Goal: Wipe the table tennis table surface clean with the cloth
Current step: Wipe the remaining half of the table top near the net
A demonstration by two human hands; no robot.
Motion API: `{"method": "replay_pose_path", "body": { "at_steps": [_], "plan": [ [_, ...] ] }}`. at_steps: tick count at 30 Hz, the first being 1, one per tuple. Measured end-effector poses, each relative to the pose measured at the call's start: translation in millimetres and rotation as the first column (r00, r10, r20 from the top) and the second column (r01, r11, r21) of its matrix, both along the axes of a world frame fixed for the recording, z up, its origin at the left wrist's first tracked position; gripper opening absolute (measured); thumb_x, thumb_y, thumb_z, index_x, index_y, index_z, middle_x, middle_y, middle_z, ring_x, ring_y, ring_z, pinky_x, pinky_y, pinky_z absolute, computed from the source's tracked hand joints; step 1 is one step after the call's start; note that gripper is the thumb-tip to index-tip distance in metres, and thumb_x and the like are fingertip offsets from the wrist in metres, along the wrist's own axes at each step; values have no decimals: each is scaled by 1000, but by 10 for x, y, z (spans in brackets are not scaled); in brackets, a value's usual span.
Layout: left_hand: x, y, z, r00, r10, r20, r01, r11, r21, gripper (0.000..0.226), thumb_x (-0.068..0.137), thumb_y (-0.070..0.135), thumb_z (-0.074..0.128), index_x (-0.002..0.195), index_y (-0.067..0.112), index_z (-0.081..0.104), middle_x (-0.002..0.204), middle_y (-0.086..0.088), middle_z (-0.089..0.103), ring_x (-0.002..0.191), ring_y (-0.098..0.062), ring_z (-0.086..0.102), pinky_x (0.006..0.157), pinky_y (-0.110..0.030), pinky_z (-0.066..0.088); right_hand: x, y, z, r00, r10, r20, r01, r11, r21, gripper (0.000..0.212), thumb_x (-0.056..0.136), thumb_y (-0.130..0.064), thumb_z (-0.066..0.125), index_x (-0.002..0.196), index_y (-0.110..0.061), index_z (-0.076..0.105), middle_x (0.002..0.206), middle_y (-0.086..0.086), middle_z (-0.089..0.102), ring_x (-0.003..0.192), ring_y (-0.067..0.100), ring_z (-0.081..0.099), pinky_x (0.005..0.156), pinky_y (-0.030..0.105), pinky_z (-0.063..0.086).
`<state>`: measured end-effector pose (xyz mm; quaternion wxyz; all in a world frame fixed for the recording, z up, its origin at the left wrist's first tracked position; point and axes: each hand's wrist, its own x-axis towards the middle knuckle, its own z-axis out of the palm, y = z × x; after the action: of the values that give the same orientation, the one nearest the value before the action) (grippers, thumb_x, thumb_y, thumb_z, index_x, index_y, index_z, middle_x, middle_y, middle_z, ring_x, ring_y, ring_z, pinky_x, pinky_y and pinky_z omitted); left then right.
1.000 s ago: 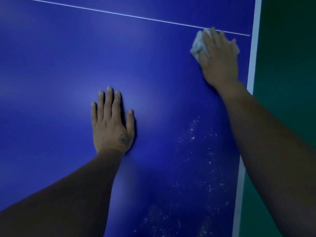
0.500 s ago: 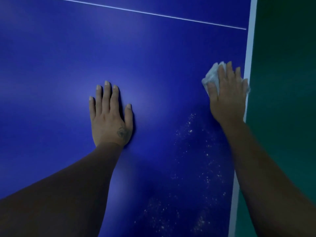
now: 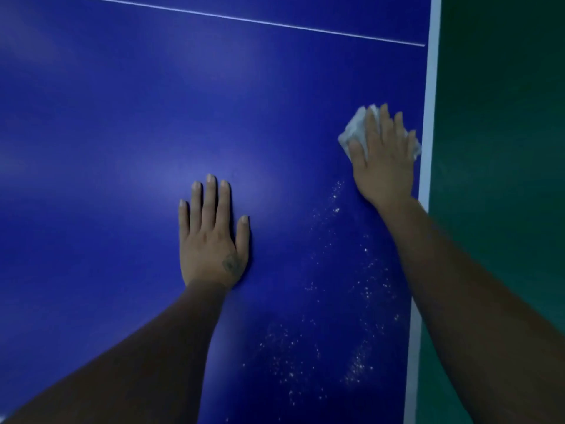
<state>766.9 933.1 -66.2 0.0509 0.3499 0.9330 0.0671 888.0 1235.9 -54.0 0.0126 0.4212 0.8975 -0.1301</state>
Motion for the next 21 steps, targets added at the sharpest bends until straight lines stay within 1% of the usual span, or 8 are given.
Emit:
{"method": "replay_pose_path", "body": {
  "at_steps": [4,7,10,13,15,17,19,21],
  "plan": [
    [33,-18,-35,1000,10,-18,-9,1000,19,71,108,49,35,169,16,21,178,-3,13,165,-24,3,133,-53,10,-684,285,-38,991,131,-12,-130,990,51,70,111,-59,18,171,-25,12,179,6,11,165,34,6,133,56,3],
    [31,-12,-49,1000,10,-30,-9,999,49,70,108,47,39,168,15,25,177,-4,16,165,-25,7,132,-54,11,-842,44,-29,957,289,0,-289,955,62,66,111,-53,24,170,-24,18,178,5,15,164,34,13,132,57,10],
    [28,-33,-52,1000,10,-19,-9,998,63,70,107,47,40,168,14,27,177,-4,17,165,-26,8,132,-55,13,-456,-661,32,835,538,114,-548,832,86,65,109,-39,30,169,-20,15,176,9,15,160,38,20,129,59,18],
    [21,-26,-61,1000,20,-20,-18,996,88,70,106,45,44,167,13,30,176,-6,19,165,-26,10,131,-56,15,143,-1254,29,714,700,-17,-701,714,-3,65,114,-47,38,171,-21,19,178,5,14,164,32,14,133,54,9],
    [27,-14,-61,1000,19,-19,-18,996,85,70,106,45,44,167,12,30,176,-6,20,165,-27,10,131,-56,14,150,-1125,-27,669,744,14,-744,669,4,64,115,-46,36,171,-19,20,179,5,14,164,32,14,133,54,9],
    [29,-10,-54,1000,20,-14,-19,998,62,71,106,46,42,167,13,28,177,-6,18,165,-26,9,132,-55,13,-164,-718,-30,743,665,74,-669,741,55,66,114,-43,37,170,-14,19,178,9,15,163,37,15,132,57,13],
    [27,-11,-47,1000,18,-11,-17,999,51,71,106,46,40,168,13,27,177,-5,16,165,-25,7,132,-55,11,-484,-206,17,890,453,56,-455,889,51,70,112,-48,39,169,-12,19,177,8,15,163,36,15,132,56,15],
    [29,-3,-48,1000,17,-14,-16,998,54,71,106,46,40,168,14,27,177,-5,16,165,-25,7,132,-55,11,-540,171,41,950,312,5,-312,950,18,69,112,-50,36,169,-13,20,178,5,13,165,31,10,134,52,10]
  ]
}}
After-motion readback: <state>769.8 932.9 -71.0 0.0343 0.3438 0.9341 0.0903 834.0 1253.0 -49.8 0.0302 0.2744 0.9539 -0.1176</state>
